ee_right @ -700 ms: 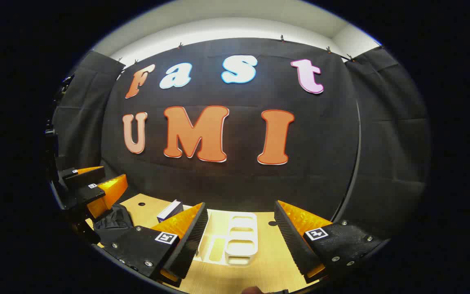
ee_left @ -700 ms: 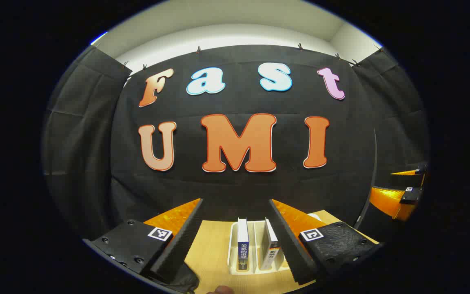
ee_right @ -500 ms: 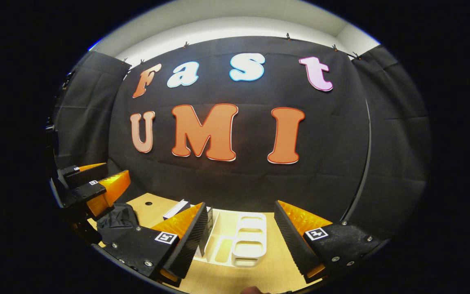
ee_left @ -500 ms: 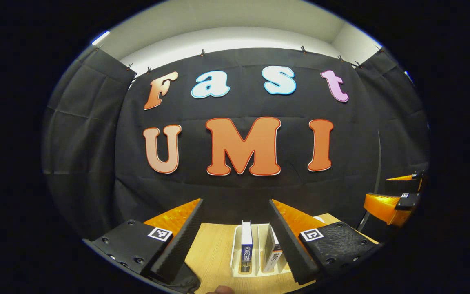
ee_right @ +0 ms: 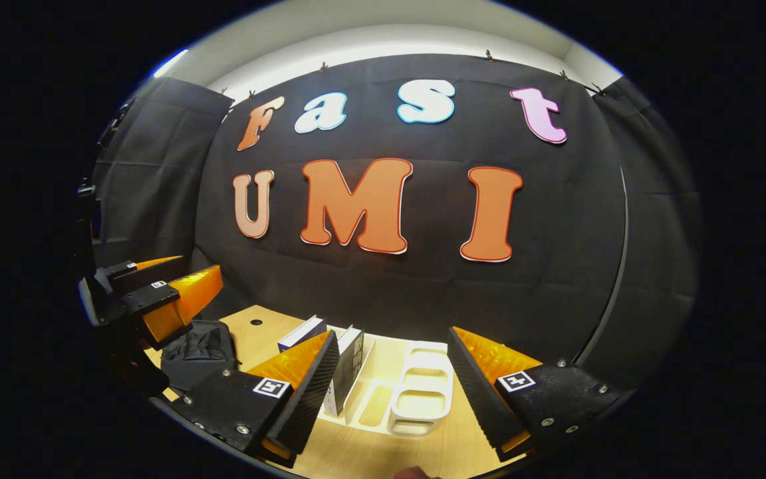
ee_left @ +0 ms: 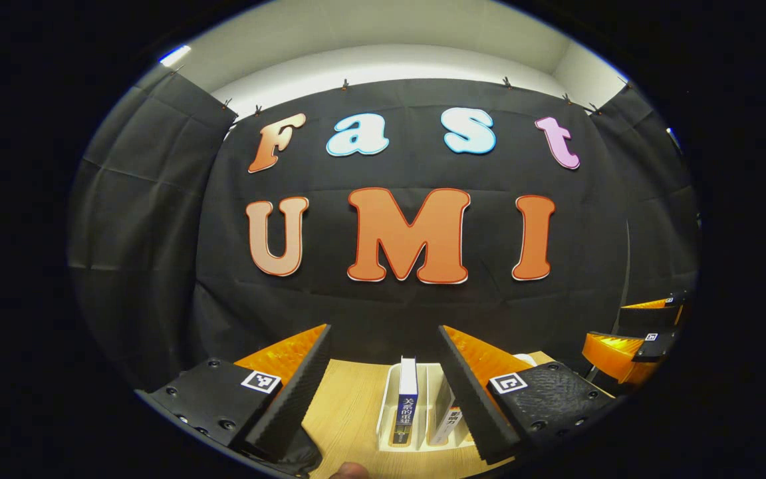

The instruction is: Open the schoolbag, grab two books from the bookshelf and put them into the schoolbag.

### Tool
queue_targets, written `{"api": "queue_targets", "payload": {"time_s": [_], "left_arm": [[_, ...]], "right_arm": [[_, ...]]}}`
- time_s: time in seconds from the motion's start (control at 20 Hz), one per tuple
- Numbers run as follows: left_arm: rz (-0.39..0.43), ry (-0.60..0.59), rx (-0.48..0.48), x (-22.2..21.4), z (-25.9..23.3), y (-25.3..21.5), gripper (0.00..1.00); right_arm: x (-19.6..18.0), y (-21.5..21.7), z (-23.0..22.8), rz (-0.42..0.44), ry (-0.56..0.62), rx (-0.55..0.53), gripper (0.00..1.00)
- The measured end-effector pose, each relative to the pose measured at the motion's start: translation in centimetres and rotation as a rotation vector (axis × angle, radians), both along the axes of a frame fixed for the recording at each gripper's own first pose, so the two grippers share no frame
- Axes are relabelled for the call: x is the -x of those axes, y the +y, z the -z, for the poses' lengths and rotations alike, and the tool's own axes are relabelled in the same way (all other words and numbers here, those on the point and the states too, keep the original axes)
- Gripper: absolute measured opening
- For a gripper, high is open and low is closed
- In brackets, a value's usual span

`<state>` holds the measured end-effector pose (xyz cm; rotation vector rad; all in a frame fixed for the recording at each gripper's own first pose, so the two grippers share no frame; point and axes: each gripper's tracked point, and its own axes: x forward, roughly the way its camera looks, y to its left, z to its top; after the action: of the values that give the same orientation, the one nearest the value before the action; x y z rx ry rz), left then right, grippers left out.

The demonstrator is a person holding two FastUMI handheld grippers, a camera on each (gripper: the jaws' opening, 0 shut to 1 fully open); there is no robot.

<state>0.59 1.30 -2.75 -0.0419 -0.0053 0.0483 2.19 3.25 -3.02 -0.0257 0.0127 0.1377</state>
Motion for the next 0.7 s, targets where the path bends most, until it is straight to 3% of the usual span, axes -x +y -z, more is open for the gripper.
{"api": "queue_targets", "payload": {"time_s": [0.5,0.7], "left_arm": [[0.08,-0.028,-0.022,-1.8,-0.4,2.3,0.98],[0.088,-0.016,-0.139,-1.8,1.7,2.5,0.98]], "right_arm": [[-1.7,3.4,0.0,0.052,0.017,-0.011,0.98],[-2.6,3.9,0.8,0.045,0.034,0.009,0.98]]}}
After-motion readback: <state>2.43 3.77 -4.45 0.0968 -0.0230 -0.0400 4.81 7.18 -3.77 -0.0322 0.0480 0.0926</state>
